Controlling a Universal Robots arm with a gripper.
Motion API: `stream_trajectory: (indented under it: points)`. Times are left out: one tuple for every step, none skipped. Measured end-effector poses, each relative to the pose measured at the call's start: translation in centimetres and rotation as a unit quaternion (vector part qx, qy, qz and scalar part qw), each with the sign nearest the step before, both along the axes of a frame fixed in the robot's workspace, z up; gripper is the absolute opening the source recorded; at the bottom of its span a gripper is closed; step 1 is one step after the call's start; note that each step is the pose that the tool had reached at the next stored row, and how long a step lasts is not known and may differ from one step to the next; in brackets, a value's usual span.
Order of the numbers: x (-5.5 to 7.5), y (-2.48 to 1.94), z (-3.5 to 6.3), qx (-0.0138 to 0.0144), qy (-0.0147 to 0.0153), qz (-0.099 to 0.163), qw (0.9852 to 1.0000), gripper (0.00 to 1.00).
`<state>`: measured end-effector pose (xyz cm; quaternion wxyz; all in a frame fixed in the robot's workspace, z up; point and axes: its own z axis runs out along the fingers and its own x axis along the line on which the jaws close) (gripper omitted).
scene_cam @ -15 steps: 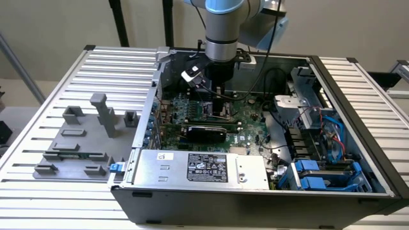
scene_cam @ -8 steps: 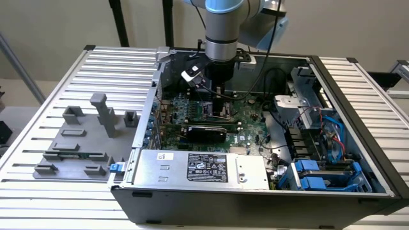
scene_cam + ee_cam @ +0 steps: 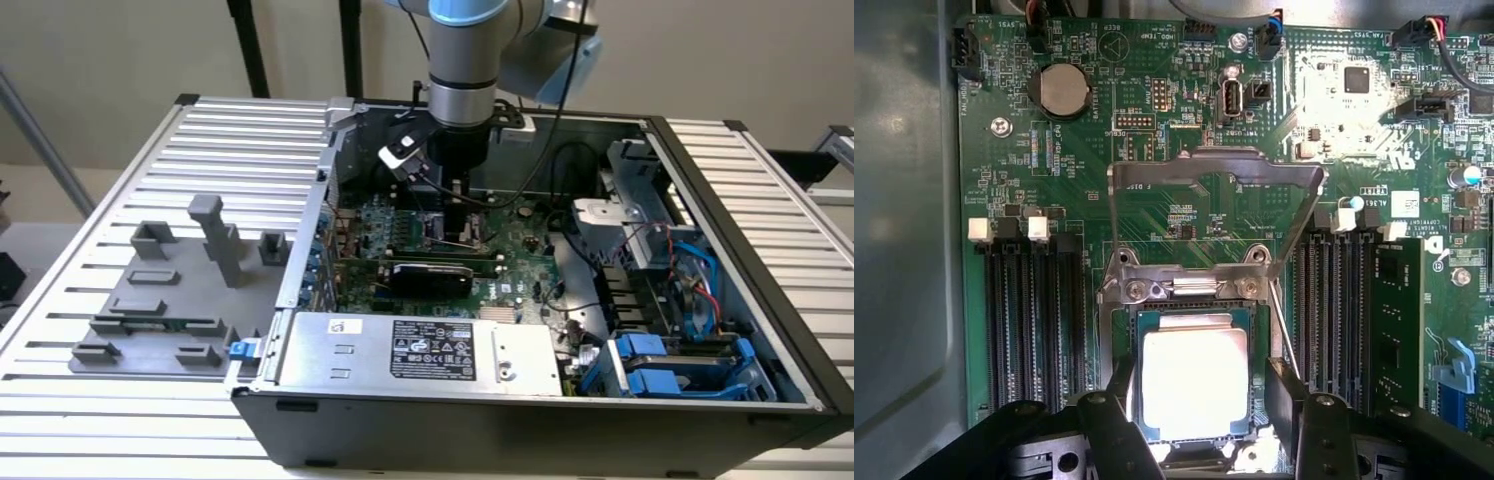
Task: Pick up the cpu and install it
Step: 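Place the cpu into insertion slot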
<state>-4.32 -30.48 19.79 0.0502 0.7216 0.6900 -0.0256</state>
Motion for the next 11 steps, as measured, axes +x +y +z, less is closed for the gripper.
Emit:
stream_trajectory:
  points:
    - [0.00,0.00,0.01,-0.0001,0.0001,0.000,1.0000,0.62]
    - [0.00,0.00,0.01,-0.0001,0.0001,0.000,1.0000,0.62]
    - [0.00,0.00,0.01,-0.0001,0.0001,0.000,1.0000,0.62]
    - [-0.01,0.01,0.01,0.0000,0.0001,0.000,1.0000,0.62]
    - [-0.02,0.01,0.01,0.0000,0.0001,0.000,1.0000,0.62]
    - [-0.02,0.02,0.01,0.0003,0.0001,0.000,1.0000,0.62]
    - [-0.02,0.02,0.00,0.0008,0.0000,0.000,1.0000,0.62]
    - [-0.03,0.02,0.01,0.0013,0.0001,0.000,1.0000,0.62]
    - [-0.04,0.02,0.02,0.0020,0.0001,0.000,1.0000,0.62]
    - [-0.04,0.02,0.02,0.0030,0.0001,0.000,1.0000,0.62]
    - [-0.03,0.02,0.02,0.0043,0.0001,0.000,1.0000,0.62]
